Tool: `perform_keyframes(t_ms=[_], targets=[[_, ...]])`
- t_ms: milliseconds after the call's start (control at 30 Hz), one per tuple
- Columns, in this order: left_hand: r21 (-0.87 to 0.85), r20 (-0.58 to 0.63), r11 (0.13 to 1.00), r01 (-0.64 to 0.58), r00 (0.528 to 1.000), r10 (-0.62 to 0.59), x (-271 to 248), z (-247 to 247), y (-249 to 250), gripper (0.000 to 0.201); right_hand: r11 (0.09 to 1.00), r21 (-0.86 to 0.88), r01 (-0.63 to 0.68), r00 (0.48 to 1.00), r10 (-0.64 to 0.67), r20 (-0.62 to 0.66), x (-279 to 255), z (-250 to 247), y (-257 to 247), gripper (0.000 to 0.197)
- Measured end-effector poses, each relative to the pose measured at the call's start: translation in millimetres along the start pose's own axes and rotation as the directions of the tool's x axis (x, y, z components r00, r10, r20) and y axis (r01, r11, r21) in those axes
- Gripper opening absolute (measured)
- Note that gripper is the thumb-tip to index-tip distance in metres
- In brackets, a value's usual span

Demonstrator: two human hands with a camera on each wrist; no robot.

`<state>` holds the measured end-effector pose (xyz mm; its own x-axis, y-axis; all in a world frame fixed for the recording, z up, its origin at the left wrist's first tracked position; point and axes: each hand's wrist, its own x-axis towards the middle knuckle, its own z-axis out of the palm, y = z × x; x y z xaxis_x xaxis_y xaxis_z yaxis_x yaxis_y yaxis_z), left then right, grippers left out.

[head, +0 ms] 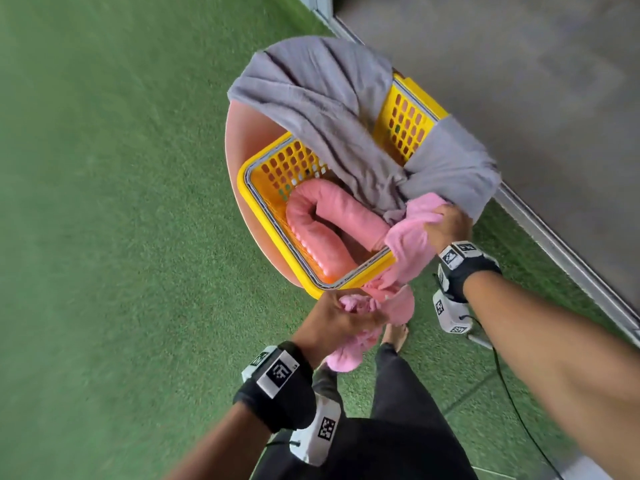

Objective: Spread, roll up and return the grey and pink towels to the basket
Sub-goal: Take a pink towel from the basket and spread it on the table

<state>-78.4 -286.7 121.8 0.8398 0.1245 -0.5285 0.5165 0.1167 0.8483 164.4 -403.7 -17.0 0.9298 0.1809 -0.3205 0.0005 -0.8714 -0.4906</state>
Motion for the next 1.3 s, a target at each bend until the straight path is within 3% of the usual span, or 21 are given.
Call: perform_keyframes(t_ms=[167,233,333,467,600,633,667,733,800,833,900,967,1033,1133,1200,1300], targets=[[0.019,0.077,0.999,-0.031,0.997,0.029,2,-3,6,0.009,0.988,0.153,-0.013,0.998,0.022,-0.060,-30,-24,-6,0.027],[0.044,0.108,0.998,-0.048,0.993,0.043,3,-4,9,0.005,0.952,0.300,-0.060,0.989,0.098,-0.114,-53,-36,-3,0.025],[0.111,0.180,0.992,-0.068,0.982,0.047,7,3,13,0.008,0.884,0.467,-0.017,0.964,0.139,-0.227,-95,-64,12,0.013],[0.139,0.311,0.989,-0.056,0.950,0.010,10,30,17,0.019,0.820,0.572,-0.009,0.878,0.280,-0.388,-148,-108,44,0.019],[0.093,0.443,0.996,-0.009,0.896,-0.033,4,67,22,0.013,0.805,0.591,-0.055,0.796,0.393,-0.460,-184,-137,79,0.021],[0.092,0.462,0.996,-0.020,0.886,-0.025,3,75,24,0.012,0.813,0.580,-0.056,0.805,0.381,-0.456,-190,-144,83,0.024],[0.085,0.482,0.996,-0.041,0.876,-0.005,1,85,26,0.013,0.807,0.589,-0.041,0.849,0.339,-0.406,-194,-151,86,0.030],[0.077,0.484,0.994,-0.083,0.874,0.036,2,101,30,0.013,0.784,0.621,-0.018,0.971,0.162,-0.177,-199,-164,88,0.046],[0.057,0.437,0.994,-0.096,0.897,0.062,5,115,35,0.013,0.750,0.647,-0.139,0.990,0.123,0.071,-214,-178,82,0.046],[0.045,0.416,0.993,-0.108,0.906,0.079,9,122,39,0.019,0.731,0.657,-0.183,0.983,0.131,0.127,-219,-183,85,0.038],[0.016,0.404,0.988,-0.156,0.905,0.136,18,136,53,0.032,0.744,0.644,-0.179,0.983,0.109,0.147,-228,-196,90,0.030],[0.003,0.425,0.972,-0.235,0.880,0.212,24,155,73,0.036,0.771,0.622,-0.137,0.989,0.077,0.122,-237,-215,92,0.036],[-0.021,0.436,0.961,-0.277,0.862,0.258,28,181,92,0.031,0.710,0.703,-0.051,0.999,0.046,0.026,-248,-236,89,0.043],[-0.120,0.495,0.959,-0.257,0.822,0.282,22,223,110,0.026,0.696,0.713,0.084,0.995,-0.017,-0.100,-269,-271,94,0.045],[-0.164,0.537,0.957,-0.238,0.793,0.289,16,247,112,0.035,0.751,0.655,0.078,0.997,-0.041,-0.072,-277,-290,106,0.048],[-0.105,0.529,0.942,-0.320,0.784,0.325,-5,270,114,0.008,0.807,0.589,0.048,0.999,-0.044,-0.021,-289,-311,128,0.032]])
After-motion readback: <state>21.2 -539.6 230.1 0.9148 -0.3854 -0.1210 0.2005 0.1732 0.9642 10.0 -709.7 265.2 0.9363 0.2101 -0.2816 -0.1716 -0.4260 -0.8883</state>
